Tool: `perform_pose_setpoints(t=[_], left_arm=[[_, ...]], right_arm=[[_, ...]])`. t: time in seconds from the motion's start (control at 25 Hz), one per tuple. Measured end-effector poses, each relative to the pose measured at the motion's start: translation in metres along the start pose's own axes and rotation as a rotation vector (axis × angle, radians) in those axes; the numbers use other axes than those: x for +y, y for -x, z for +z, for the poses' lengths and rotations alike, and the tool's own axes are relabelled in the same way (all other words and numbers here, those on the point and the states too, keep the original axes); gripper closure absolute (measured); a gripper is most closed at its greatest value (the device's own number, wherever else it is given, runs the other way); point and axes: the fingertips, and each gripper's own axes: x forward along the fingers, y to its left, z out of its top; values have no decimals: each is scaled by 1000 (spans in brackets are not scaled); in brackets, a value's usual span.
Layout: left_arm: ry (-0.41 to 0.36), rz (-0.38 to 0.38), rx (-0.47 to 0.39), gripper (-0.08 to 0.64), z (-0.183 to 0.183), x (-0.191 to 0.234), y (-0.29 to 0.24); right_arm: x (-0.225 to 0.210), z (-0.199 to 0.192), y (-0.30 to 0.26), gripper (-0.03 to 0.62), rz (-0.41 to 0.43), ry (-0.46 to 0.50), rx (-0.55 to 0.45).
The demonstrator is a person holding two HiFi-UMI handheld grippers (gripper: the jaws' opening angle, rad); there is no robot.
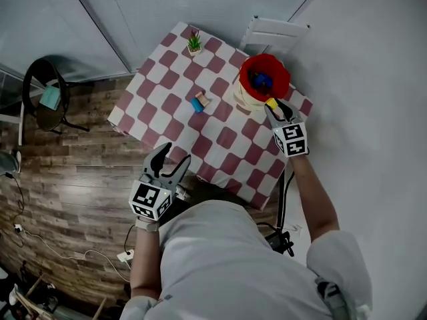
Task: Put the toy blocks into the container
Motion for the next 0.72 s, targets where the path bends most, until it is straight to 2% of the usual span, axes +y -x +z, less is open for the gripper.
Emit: perform_pose_setpoints(t=[0.36, 0.72], left_arm=[[12, 27, 7, 321, -1, 3, -2], [47, 74, 29, 322, -9, 12, -3]], right_arm=[[-23, 32, -36, 437, -15, 111, 6], [-30, 46, -80, 437, 19, 205, 68]])
